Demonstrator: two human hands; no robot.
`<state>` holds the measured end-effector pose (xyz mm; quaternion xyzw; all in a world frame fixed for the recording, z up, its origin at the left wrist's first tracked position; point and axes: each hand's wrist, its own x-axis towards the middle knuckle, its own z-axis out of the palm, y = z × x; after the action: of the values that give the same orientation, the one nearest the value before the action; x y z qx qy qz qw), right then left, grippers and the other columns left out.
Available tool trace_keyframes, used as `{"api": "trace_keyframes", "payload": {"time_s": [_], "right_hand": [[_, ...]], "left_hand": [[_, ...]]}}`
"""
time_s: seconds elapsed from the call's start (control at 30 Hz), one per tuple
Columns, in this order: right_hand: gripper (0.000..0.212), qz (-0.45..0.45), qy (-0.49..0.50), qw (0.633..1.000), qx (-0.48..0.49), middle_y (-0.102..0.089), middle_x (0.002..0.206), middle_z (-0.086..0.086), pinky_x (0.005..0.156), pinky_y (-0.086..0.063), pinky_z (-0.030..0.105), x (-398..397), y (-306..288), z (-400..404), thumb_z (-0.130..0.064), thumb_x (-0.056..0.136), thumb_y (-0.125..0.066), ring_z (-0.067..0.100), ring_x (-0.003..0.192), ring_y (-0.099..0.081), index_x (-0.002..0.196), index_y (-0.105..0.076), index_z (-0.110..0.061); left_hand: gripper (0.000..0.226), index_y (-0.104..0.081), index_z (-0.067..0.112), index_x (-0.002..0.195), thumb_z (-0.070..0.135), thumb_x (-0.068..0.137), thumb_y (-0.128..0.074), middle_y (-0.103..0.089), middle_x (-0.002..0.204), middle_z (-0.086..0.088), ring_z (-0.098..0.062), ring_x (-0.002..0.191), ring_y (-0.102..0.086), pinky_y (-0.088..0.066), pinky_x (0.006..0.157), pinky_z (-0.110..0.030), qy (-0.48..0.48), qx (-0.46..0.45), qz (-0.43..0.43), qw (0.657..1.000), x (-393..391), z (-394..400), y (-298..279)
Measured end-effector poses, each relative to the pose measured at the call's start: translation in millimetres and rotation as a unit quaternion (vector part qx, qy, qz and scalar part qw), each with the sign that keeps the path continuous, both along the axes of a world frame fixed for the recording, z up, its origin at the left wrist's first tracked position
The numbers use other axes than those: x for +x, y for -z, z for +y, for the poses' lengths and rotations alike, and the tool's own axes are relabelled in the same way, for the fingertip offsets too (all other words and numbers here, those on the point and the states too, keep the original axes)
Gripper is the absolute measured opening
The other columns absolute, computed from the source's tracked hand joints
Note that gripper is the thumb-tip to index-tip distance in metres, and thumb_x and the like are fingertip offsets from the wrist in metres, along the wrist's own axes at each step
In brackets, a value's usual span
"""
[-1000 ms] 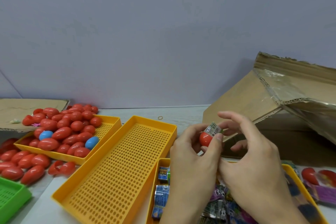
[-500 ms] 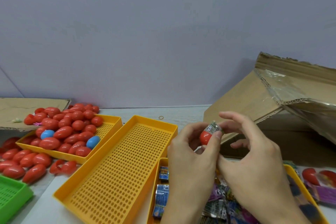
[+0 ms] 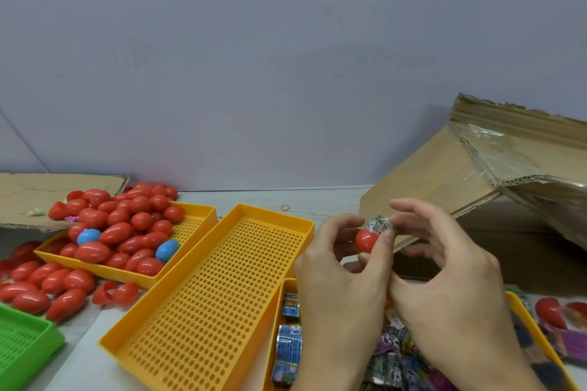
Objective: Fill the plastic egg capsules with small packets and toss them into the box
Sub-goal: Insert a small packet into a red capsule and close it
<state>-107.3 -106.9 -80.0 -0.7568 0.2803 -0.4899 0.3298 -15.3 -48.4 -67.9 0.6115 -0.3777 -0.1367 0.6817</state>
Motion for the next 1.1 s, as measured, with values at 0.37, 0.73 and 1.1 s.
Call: {"api": "trace_keyframes", "payload": {"time_s": [0.37,0.73,1.1], "right_hand": [[0.063,0.001,0.010,1.000,-0.015,-0.060,0.104,-0.035,0.070,-0.051,0.010,0.9,0.1,-0.3,-0.027,0.064,-0.087,-0.007,0.094,-0.059,0.109,-0.053,-0.055],[0.061,-0.021,-0.005,1.000,0.012,-0.065,0.100,-0.025,0.075,-0.052,0.014,0.3,1.0,-0.2,-0.023,0.062,-0.089,0.000,0.088,-0.064,0.108,-0.058,-0.050],[0.059,-0.034,-0.002,0.999,0.036,-0.062,0.102,-0.034,0.069,-0.052,0.017,-0.1,-3.8,0.1,-0.034,0.060,-0.088,-0.006,0.089,-0.064,0.106,-0.057,-0.053]], "left_hand": [[0.010,-0.075,0.022,0.089,0.023,0.081,-0.080,-0.073,0.079,0.013,0.000,0.077,-0.069,-0.050,0.061,-0.008,-0.027,0.000,-0.031,0.999,-4.8,1.6,-4.2],[0.018,-0.071,0.026,0.089,0.032,0.076,-0.083,-0.072,0.080,0.008,-0.007,0.078,-0.069,-0.056,0.068,-0.022,-0.044,0.028,0.007,0.999,-4.0,-0.1,0.7],[0.013,-0.073,0.024,0.091,0.026,0.080,-0.080,-0.073,0.082,0.008,-0.004,0.079,-0.070,-0.056,0.065,-0.017,-0.021,0.027,-0.008,0.999,-6.3,0.4,-1.7]]}}
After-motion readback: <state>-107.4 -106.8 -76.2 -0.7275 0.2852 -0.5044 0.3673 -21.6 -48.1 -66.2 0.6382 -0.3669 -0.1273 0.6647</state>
